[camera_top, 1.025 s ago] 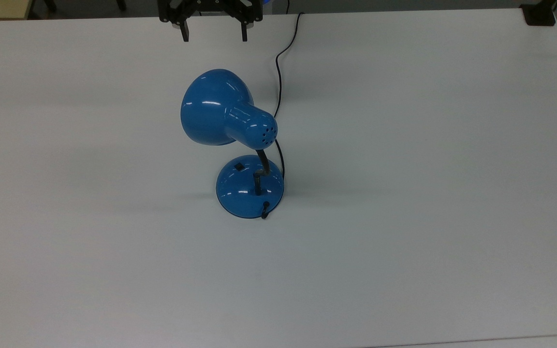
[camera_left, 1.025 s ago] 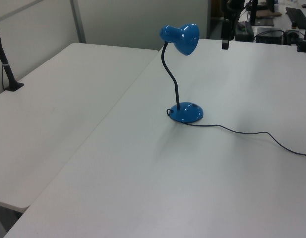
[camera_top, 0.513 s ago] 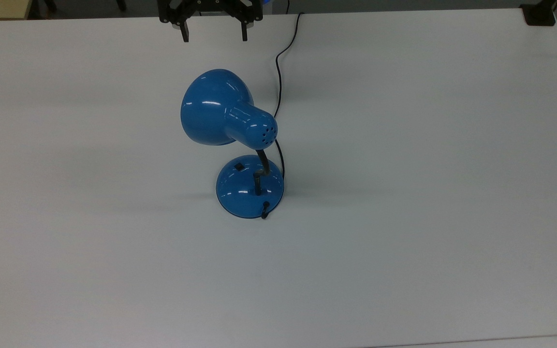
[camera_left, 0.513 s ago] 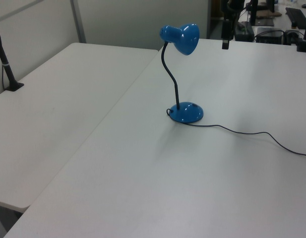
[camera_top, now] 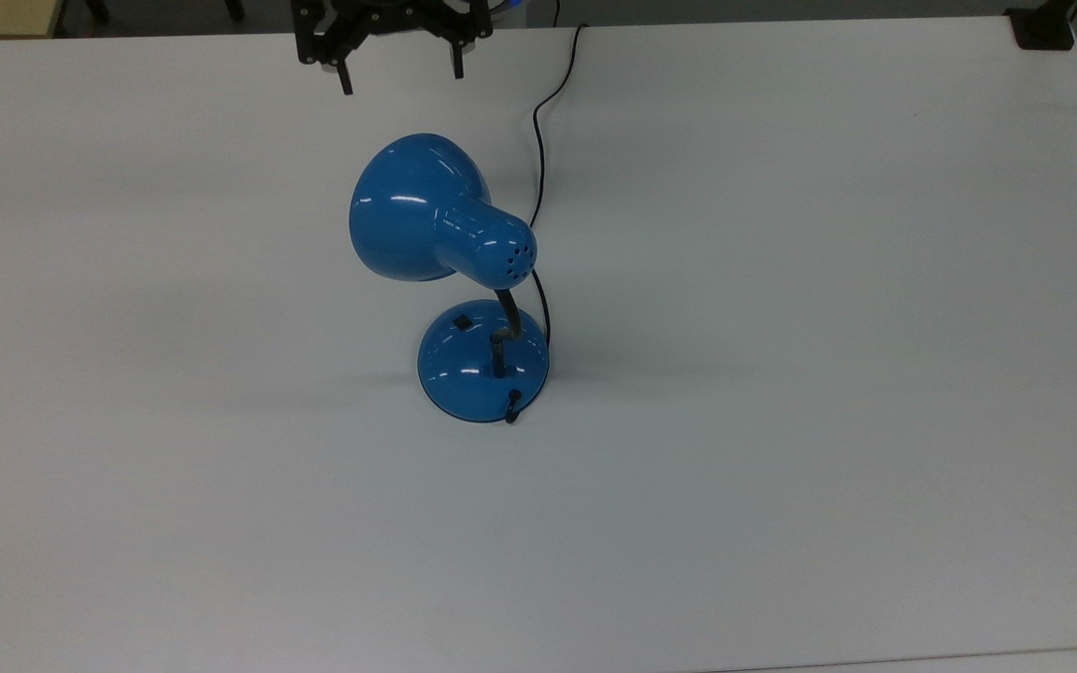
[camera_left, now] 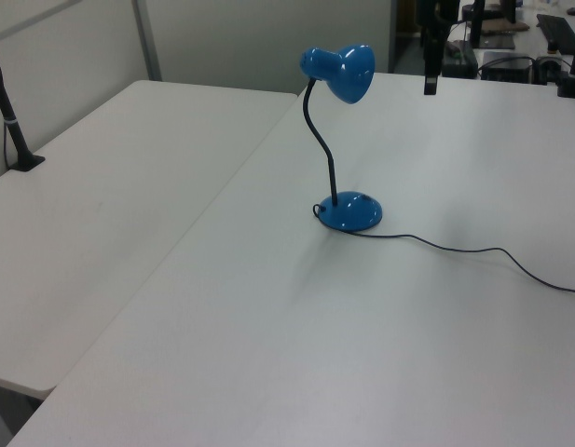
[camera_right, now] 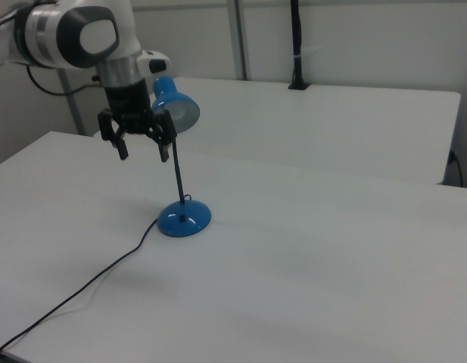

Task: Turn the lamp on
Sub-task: 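Lower the gripper down beside the gooseneck toward the blue lamp base switch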

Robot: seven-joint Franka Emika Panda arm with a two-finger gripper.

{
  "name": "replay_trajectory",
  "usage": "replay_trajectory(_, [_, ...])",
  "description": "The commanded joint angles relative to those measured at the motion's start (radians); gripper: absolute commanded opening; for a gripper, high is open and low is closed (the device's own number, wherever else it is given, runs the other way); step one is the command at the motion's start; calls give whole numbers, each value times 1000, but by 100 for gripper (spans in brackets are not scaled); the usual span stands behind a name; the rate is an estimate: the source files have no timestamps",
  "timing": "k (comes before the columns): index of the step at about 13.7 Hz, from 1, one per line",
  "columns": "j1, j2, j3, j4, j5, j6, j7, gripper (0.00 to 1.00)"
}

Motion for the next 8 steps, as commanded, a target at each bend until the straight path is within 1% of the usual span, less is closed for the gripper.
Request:
replay_trajectory(1, [-1, 52, 4, -30, -58, -1, -21, 86])
replay_trajectory(2, [-6, 67, 4, -31, -39, 26, -10, 77])
replay_trajectory(3, [-19, 76, 4, -35, 0, 60, 28, 61])
replay_trajectory(4, [-35, 89, 4, -39, 53, 101, 97, 41])
replay_trajectory(5, [-38, 95, 3, -51, 93, 138, 176, 25])
replay_trajectory(6, [-38, 96, 0, -74, 112, 178, 247, 14])
replay_trajectory(7, [-38, 96, -3, -97, 115, 219, 298, 10])
replay_trajectory(8, [-38, 98, -4, -138, 136, 287, 341, 3])
